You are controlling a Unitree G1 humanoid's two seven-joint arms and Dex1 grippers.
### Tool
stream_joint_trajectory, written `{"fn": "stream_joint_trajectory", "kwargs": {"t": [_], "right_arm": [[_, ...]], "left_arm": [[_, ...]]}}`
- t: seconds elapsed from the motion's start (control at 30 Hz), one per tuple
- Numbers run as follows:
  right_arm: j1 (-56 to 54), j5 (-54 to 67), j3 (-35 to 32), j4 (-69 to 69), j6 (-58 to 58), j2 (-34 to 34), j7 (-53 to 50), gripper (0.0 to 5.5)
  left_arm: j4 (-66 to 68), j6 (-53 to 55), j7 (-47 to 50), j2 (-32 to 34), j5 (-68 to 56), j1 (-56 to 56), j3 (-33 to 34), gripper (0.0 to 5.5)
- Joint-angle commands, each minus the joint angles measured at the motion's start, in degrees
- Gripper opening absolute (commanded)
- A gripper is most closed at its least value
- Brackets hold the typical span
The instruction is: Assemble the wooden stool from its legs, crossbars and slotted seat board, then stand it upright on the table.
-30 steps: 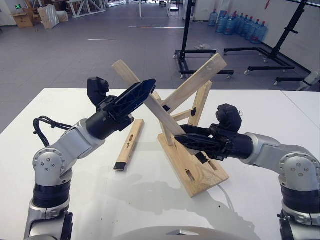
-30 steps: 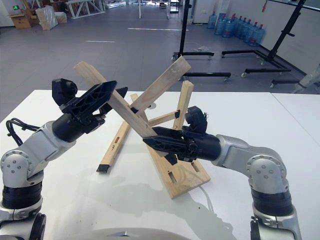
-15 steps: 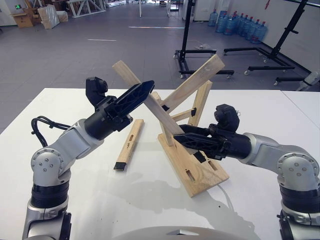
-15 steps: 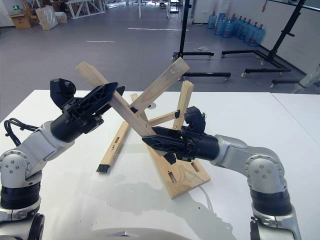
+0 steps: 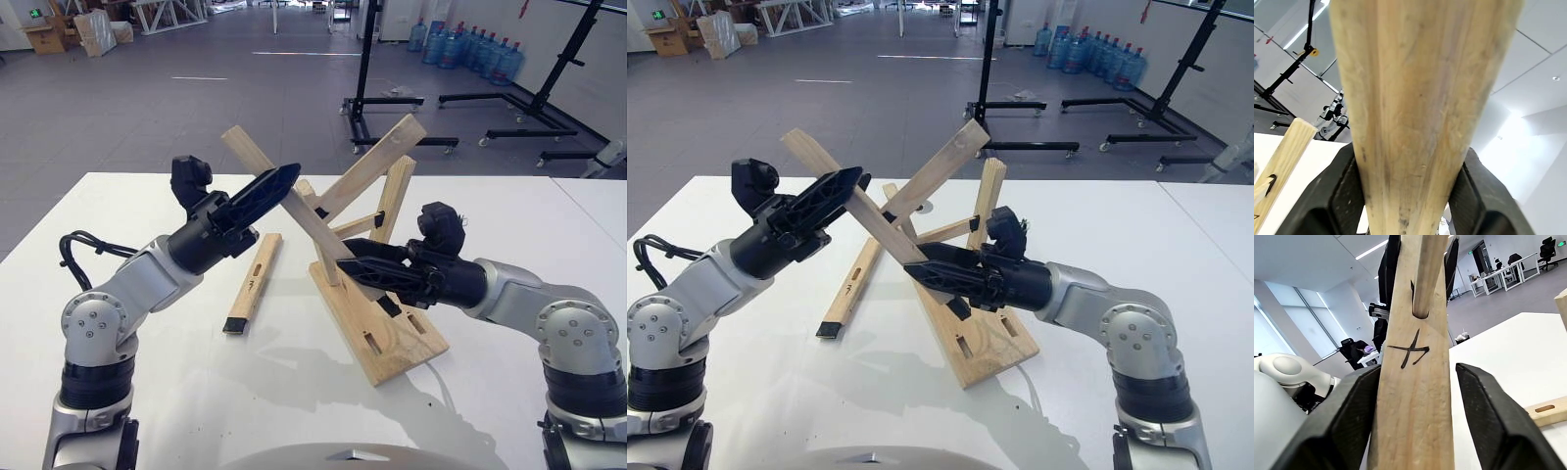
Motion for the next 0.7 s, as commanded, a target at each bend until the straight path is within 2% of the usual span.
{"fn": "stream_joint_trajectory", "kwargs": {"t": [0.03, 0.17, 0.27, 0.4, 0.47, 0.57, 0.7], "right_arm": [[0.4, -2.3, 0.5, -0.1, -0.3, -0.9, 1.4, 3.38], [1.3, -2.7, -1.9, 0.8, -0.4, -3.2, 4.4, 4.15], [2.7, -4.0, -6.6, 2.6, -0.8, -7.4, 7.5, 4.71], [5.1, -14.5, -11.3, 8.2, -4.6, -15.0, 12.7, 5.33], [5.5, -27.0, -8.3, 12.3, -10.2, -20.1, 13.9, 5.4], [4.6, -50.2, 2.0, 22.3, -21.9, -26.9, 13.0, 5.4], [5.1, -67.4, 11.2, 33.1, -33.1, -29.4, 15.1, 5.4]], "left_arm": [[0.4, 0.8, -0.8, 0.8, 3.3, 0.3, -0.3, 2.07], [0.6, 1.1, -2.1, 0.7, 6.6, 0.8, -0.3, 2.07], [0.8, 1.5, -3.9, 1.4, 9.3, 1.7, 0.2, 2.06], [0.7, 1.9, -7.0, 2.4, 13.7, 3.7, 0.9, 2.06], [0.2, 1.7, -9.6, 3.7, 18.1, 5.0, 0.8, 2.06], [-0.6, 1.0, -13.8, 5.0, 24.5, 6.2, 0.4, 2.06], [-1.9, 0.1, -16.0, 4.2, 29.1, 6.3, 0.3, 2.06]]}}
